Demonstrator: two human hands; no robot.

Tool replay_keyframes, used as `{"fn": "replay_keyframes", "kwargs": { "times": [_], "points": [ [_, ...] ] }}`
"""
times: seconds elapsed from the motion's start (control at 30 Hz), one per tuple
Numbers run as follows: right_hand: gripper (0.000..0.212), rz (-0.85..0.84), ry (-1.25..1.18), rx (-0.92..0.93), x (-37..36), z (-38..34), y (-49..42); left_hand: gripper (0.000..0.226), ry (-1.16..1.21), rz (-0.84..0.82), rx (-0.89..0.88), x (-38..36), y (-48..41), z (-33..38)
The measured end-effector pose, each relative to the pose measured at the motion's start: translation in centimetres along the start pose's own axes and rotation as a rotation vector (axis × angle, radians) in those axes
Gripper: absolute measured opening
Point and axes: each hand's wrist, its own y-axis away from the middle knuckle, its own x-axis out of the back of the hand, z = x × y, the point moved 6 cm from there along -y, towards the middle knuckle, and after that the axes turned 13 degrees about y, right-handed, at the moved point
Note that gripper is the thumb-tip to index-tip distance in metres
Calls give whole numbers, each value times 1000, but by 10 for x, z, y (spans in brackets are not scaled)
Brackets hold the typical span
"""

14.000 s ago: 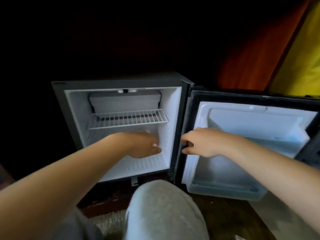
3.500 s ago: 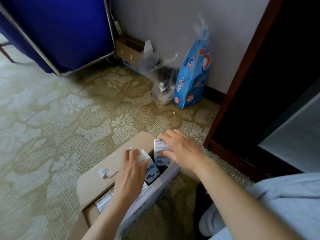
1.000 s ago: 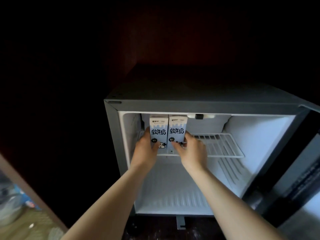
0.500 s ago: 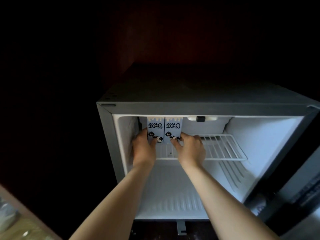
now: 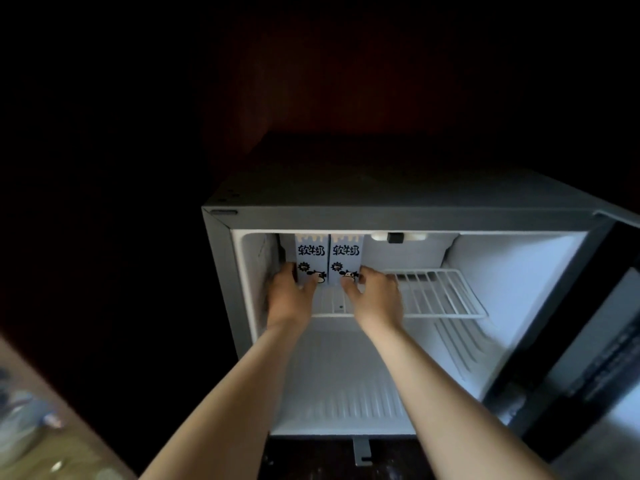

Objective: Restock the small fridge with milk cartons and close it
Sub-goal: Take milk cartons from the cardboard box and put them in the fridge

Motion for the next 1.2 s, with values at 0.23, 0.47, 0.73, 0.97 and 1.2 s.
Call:
{"fn": "replay_keyframes", "kwargs": {
  "times": [0.23,0.47,0.73,0.97,1.2],
  "points": [
    [27,34,-17,39,30,-4,29,35,-20,-81,-10,13,33,18],
    [22,-165,173,170,78,-33,81,21,-296,-376,-162,48,81,57],
    [21,-339,252,515,127,-117,193,21,-602,-521,-270,165,162,90],
    [26,-506,305,770,97,-190,273,23,-683,-470,-147,271,230,66],
    [25,-673,465,987,46,-253,363,24,-860,-455,49,354,304,-1]
  ]
}}
